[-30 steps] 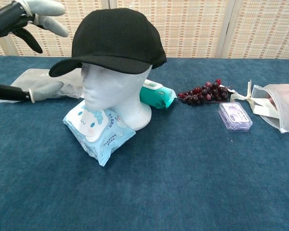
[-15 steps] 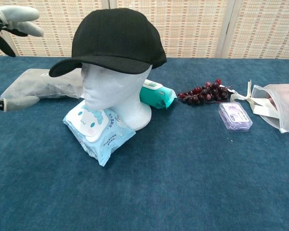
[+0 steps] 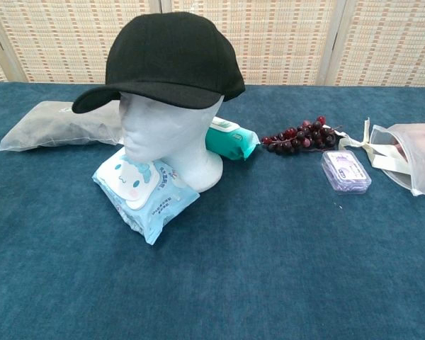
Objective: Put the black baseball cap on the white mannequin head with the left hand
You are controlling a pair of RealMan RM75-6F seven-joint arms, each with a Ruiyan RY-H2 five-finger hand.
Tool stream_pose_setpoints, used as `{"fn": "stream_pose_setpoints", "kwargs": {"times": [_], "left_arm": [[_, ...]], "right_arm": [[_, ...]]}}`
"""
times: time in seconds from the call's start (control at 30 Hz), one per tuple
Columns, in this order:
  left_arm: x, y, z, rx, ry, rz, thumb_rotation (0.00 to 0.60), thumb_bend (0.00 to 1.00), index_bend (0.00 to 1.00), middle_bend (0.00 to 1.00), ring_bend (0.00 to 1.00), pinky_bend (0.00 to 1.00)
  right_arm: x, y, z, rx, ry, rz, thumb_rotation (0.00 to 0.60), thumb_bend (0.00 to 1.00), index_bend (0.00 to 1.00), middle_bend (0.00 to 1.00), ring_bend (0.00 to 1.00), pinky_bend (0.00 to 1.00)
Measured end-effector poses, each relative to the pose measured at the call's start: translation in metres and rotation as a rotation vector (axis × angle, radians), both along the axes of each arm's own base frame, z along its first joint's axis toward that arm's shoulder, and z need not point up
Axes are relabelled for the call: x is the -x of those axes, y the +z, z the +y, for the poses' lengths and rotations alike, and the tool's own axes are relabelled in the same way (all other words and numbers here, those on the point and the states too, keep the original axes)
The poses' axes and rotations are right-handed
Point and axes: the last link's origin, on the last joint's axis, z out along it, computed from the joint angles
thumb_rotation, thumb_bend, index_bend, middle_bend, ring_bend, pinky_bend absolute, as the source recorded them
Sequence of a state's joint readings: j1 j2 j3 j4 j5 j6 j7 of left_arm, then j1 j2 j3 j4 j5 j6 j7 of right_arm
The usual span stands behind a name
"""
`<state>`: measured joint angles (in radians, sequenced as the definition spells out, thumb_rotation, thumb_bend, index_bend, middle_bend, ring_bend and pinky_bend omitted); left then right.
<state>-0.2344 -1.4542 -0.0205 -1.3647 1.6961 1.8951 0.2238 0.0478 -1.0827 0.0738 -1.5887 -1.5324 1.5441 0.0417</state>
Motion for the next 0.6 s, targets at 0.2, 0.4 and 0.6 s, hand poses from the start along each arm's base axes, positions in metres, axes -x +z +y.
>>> {"fn": "stream_pose_setpoints", "kwargs": {"times": [0.2, 0.4, 0.6], "left_arm": [[0.017, 0.028, -0.017, 0.038, 0.129, 0.054, 0.6, 0.08, 0.44, 0.33, 0.26, 0.39], [0.032, 0.038, -0.025, 0.087, 0.206, 0.066, 0.6, 0.08, 0.45, 0.36, 0.28, 0.41], [0.039, 0.043, -0.026, 0.126, 0.258, 0.07, 0.6, 0.08, 0.45, 0.37, 0.29, 0.42]], "right_arm": [[-0.001, -0.004, -0.003, 0.001, -0.011, 0.016, 0.6, 0.0, 0.1, 0.22, 0.13, 0.42], [0.0, -0.006, -0.006, 0.006, -0.026, 0.023, 0.6, 0.0, 0.1, 0.22, 0.13, 0.42], [0.0, -0.005, -0.008, 0.013, -0.03, 0.022, 0.6, 0.0, 0.1, 0.22, 0.13, 0.42]]}}
